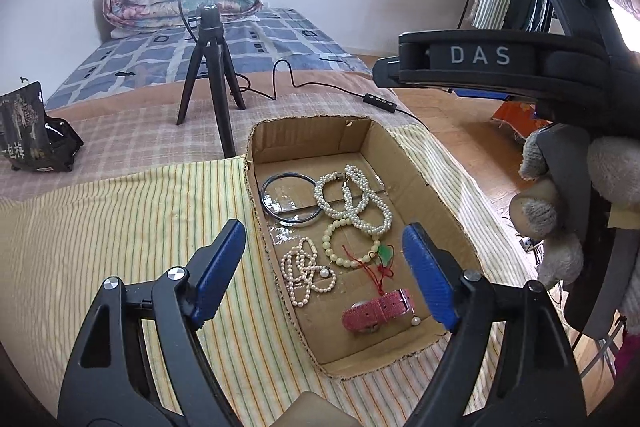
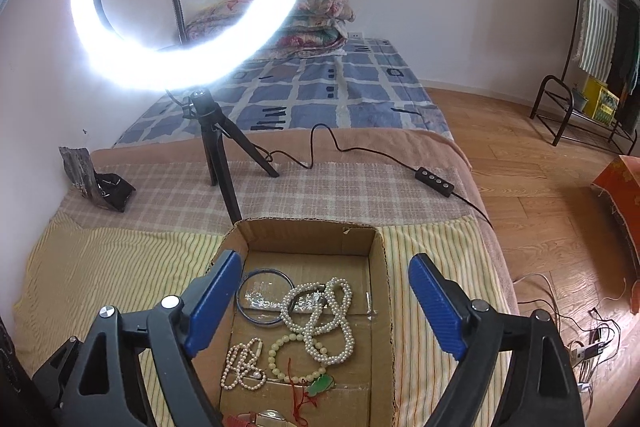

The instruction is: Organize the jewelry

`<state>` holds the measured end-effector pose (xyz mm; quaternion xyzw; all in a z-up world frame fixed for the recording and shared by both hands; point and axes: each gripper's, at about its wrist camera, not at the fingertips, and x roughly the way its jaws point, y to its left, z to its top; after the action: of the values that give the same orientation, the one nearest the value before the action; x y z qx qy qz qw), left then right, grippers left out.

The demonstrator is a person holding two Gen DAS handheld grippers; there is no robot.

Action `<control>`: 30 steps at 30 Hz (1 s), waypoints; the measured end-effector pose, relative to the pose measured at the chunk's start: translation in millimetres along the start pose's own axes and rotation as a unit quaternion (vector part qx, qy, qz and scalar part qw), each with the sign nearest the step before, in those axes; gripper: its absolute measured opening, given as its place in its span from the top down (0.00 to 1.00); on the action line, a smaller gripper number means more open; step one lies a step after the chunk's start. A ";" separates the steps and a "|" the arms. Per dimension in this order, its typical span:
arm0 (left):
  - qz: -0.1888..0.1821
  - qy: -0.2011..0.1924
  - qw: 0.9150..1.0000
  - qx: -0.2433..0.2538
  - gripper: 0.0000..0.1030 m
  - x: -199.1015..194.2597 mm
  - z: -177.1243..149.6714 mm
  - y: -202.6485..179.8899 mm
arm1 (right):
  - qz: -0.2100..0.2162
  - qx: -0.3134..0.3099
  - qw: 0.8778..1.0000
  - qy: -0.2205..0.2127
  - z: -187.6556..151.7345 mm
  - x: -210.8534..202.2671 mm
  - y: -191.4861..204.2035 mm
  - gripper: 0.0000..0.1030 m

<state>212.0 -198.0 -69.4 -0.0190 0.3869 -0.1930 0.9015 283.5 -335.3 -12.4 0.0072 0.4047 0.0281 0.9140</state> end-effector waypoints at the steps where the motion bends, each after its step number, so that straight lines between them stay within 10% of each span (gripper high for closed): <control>1: 0.001 -0.002 1.000 0.002 0.19 -4.0 -0.6 0.5 | -0.001 0.002 1.000 -0.002 -0.4 -3.3 0.2 0.15; 30: 0.045 -0.066 0.996 0.037 0.19 -137.9 -40.5 33.6 | -0.011 0.008 0.997 -0.075 -77.7 -146.2 39.3 0.08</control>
<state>108.3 -112.3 -8.7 0.0194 0.3194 -0.1650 0.9329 126.1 -305.2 44.9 0.0119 0.3350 0.0139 0.9420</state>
